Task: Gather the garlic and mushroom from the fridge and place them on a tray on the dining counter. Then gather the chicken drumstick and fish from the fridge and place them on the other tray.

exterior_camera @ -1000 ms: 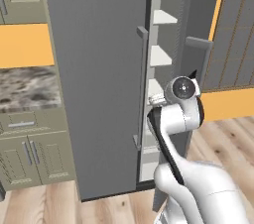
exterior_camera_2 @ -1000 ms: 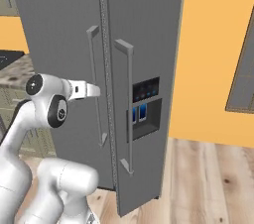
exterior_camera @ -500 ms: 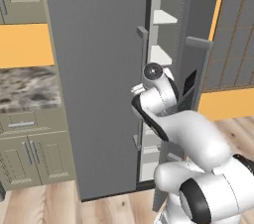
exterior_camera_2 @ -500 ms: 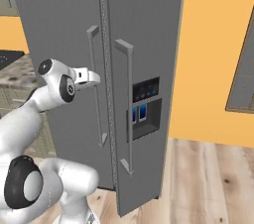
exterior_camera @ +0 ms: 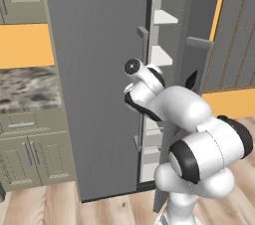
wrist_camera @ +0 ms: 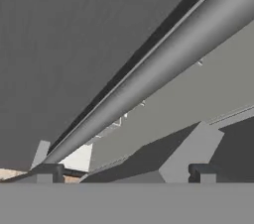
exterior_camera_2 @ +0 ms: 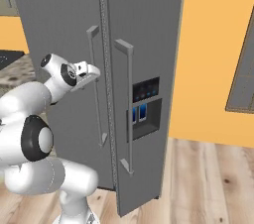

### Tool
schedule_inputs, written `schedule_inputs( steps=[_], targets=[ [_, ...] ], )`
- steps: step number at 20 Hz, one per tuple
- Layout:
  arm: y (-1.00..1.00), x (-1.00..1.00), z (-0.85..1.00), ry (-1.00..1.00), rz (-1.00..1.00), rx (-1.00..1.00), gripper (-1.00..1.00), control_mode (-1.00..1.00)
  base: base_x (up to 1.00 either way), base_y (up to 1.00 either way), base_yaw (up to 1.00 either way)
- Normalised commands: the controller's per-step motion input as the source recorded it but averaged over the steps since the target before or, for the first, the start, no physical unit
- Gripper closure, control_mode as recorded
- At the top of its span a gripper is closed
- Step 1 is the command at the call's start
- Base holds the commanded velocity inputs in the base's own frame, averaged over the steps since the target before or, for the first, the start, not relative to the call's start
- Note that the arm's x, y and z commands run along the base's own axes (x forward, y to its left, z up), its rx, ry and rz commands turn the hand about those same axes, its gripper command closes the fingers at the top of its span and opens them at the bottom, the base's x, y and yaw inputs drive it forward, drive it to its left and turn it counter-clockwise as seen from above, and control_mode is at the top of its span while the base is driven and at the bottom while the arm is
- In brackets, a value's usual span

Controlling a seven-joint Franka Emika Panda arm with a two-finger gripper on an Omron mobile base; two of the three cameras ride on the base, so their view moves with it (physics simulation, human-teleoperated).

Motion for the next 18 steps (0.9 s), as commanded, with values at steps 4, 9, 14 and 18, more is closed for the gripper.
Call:
schedule_inputs(
  steps=[4,9,14,18],
  targets=[
    [-0.31,0.11,0.0,0.07,0.0,-0.06,-1.0,-1.0,0.0,0.0,0.0],
    [-0.47,0.0,0.0,0.07,0.0,-0.02,-1.0,-1.0,0.0,0.0,0.0],
    [-0.59,0.0,0.03,0.06,0.0,0.0,-1.0,-1.0,0.0,0.0,0.0],
    [-0.59,-0.11,0.12,0.04,0.0,-0.01,-1.0,-1.0,0.0,0.0,0.0]
  ],
)
